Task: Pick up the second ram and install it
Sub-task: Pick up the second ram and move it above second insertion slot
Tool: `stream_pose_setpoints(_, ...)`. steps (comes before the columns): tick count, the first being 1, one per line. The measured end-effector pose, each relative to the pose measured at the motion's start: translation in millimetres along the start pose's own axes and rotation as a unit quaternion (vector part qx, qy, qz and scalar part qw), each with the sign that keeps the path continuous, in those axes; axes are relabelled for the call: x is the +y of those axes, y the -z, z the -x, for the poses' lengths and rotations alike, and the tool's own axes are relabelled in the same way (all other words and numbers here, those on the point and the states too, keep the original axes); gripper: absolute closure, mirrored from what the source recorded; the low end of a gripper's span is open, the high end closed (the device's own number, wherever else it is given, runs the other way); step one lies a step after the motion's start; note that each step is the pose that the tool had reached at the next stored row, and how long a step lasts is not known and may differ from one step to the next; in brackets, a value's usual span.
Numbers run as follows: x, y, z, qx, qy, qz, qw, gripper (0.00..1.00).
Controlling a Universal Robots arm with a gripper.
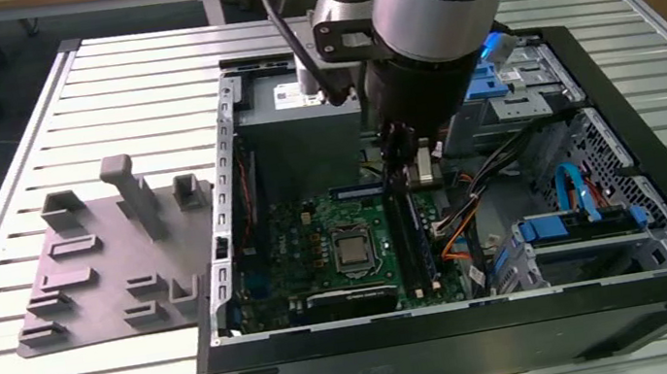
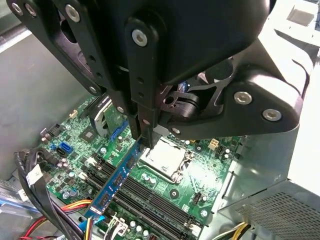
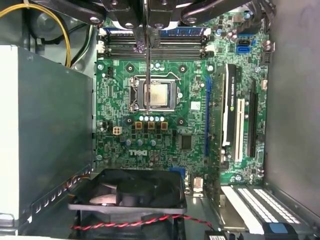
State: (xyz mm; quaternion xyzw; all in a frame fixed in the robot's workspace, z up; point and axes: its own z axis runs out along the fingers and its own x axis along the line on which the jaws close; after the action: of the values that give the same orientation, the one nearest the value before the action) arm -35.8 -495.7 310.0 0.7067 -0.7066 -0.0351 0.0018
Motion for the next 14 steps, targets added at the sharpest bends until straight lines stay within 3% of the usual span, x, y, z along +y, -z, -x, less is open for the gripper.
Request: stream_pose_setpoints(14, -1.3, -25.3, -1.2, 0.0000, 0.000, 0.0000, 1.0000, 0.89)
